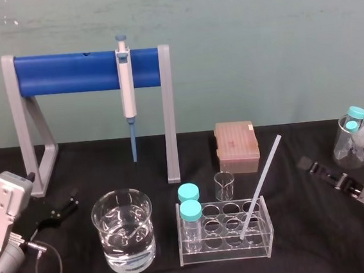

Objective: Pick up the stirring rod with one hand, then place it down.

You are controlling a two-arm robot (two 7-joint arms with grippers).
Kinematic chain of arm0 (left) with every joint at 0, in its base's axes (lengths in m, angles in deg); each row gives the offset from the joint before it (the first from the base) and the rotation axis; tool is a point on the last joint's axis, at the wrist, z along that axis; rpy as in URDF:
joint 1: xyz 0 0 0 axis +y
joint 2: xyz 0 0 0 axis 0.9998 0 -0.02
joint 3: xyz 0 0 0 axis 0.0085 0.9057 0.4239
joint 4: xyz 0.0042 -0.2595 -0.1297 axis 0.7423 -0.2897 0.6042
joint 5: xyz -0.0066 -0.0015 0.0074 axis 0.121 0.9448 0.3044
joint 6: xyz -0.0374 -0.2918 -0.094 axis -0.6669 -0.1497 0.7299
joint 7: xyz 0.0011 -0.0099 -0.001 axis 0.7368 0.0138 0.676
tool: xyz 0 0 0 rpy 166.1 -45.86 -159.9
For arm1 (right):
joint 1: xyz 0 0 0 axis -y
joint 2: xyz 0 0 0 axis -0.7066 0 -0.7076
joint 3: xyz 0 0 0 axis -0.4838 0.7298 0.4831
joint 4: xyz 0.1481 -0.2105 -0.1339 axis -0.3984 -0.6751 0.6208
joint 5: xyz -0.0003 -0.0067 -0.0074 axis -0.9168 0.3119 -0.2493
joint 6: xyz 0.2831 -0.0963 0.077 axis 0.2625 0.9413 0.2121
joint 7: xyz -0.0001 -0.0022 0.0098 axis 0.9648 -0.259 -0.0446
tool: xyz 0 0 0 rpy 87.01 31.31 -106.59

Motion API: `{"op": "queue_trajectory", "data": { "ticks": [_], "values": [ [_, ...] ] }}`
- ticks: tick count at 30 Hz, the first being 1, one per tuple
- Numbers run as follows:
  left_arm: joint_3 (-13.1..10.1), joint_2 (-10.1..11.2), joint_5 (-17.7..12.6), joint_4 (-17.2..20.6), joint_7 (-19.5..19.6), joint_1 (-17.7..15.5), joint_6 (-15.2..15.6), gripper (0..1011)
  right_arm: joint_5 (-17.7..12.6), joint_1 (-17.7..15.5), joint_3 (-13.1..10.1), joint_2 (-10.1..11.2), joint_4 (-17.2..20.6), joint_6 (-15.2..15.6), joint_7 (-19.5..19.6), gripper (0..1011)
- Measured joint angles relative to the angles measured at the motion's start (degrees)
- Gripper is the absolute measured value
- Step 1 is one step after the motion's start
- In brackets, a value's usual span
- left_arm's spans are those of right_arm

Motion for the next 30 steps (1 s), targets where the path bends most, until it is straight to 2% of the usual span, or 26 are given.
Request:
{"op": "queue_trajectory", "data": {
  "ticks": [13,30],
  "values": [
    [0.0,0.0,0.0,0.0,0.0,0.0,0.0,1005,0.9,9.1,8.1,-2.7,-7.7,2.2,-2.4,1003],
    [0.0,0.0,0.0,0.0,0.0,0.0,0.0,1005,2.2,16.6,13.5,-6.1,-16.2,-0.1,-4.1,1003]
  ]
}}
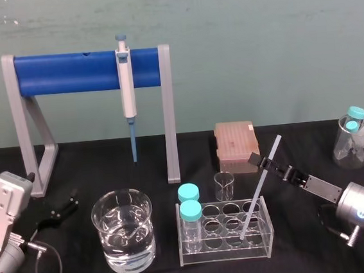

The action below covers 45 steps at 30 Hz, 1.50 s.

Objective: Pick up the stirring rod with one hand, then place it down.

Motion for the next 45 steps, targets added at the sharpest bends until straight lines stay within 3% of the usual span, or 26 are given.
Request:
{"op": "queue_trajectory", "data": {
  "ticks": [10,14,21,22,26,28,37,42,45],
  "values": [
    [0.0,0.0,0.0,0.0,0.0,0.0,0.0,1005,-0.3,1.0,1.3,-0.2,-0.5,-1.2,0.2,995],
    [0.0,0.0,0.0,0.0,0.0,0.0,0.0,1005,-0.6,1.1,1.8,0.1,-0.3,-1.8,0.7,929],
    [0.0,0.0,0.0,0.0,0.0,0.0,0.0,1005,-1.2,1.4,2.5,0.5,-0.2,-2.2,1.2,735],
    [0.0,0.0,0.0,0.0,0.0,0.0,0.0,1005,-1.3,1.5,2.7,0.6,-0.2,-2.2,1.3,659],
    [0.0,0.0,0.0,0.0,0.0,0.0,0.0,1005,-1.5,1.9,3.3,0.8,-0.4,-2.4,1.4,538],
    [0.0,0.0,0.0,0.0,0.0,0.0,0.0,1005,-1.6,2.0,3.5,0.9,-0.4,-2.5,1.4,518],
    [0.0,0.0,0.0,0.0,0.0,0.0,0.0,1005,-2.4,2.6,4.8,1.4,-0.8,-3.1,1.4,190],
    [0.0,0.0,0.0,0.0,0.0,0.0,0.0,1005,-2.7,2.6,5.1,1.7,-0.6,-3.3,1.5,70],
    [0.0,0.0,0.0,0.0,0.0,0.0,0.0,1005,-2.9,2.6,5.3,1.8,-0.6,-3.4,1.5,67]
  ]
}}
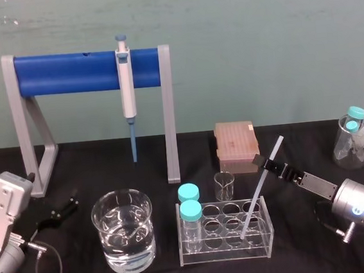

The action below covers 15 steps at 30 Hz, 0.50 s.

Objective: Pick up the stirring rod with one hand, then place it down.

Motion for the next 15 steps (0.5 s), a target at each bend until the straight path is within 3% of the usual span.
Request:
{"op": "queue_trajectory", "data": {
  "ticks": [9,15],
  "values": [
    [0.0,0.0,0.0,0.0,0.0,0.0,0.0,1005,0.0,-0.1,0.5,0.8,1.1,-0.7,0.6,66],
    [0.0,0.0,0.0,0.0,0.0,0.0,0.0,1005,3.2,-0.5,1.3,2.7,4.9,-2.4,2.5,67]
  ]
}}
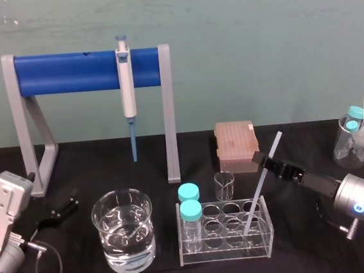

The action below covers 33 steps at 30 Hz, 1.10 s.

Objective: Pick up the stirring rod with one hand, then place it down.

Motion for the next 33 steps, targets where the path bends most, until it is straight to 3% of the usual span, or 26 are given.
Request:
{"op": "queue_trajectory", "data": {
  "ticks": [18,33],
  "values": [
    [0.0,0.0,0.0,0.0,0.0,0.0,0.0,1005,6.7,-0.8,0.0,3.8,8.7,-1.1,1.2,66],
    [0.0,0.0,0.0,0.0,0.0,0.0,0.0,1005,11.8,0.9,-1.0,6.5,14.0,-1.4,0.2,66]
  ]
}}
